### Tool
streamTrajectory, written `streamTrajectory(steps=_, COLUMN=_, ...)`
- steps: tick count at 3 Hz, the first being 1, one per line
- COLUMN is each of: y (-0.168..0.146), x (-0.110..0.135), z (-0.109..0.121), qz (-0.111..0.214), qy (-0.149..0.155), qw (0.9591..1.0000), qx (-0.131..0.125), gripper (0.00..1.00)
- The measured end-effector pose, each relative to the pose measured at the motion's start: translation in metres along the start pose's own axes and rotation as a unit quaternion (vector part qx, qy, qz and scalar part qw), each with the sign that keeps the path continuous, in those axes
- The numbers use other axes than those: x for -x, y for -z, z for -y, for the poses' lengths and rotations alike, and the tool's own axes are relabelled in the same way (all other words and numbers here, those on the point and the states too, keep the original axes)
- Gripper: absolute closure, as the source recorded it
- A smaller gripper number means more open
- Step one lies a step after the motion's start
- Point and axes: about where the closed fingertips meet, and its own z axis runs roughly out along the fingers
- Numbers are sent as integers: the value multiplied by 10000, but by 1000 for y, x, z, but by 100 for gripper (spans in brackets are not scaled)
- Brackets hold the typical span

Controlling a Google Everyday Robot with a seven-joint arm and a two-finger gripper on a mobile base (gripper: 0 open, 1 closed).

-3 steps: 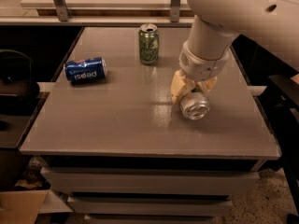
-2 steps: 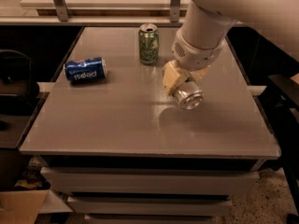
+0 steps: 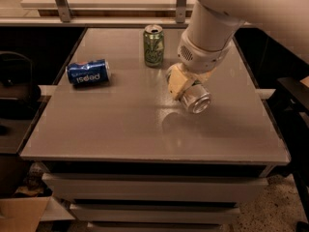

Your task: Move 7up can near pepsi can

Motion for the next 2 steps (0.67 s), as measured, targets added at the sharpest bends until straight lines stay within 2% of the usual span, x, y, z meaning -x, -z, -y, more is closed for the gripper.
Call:
streamTrajectory(steps=1, y=6, x=15, z=-29, qz=13, qy=793, qw=9966, qx=-229, gripper=100)
streamTrajectory(steps=2, y=10, x=38, z=-72, qz=-47, qy=1810, qw=9821, qx=-518, gripper=100)
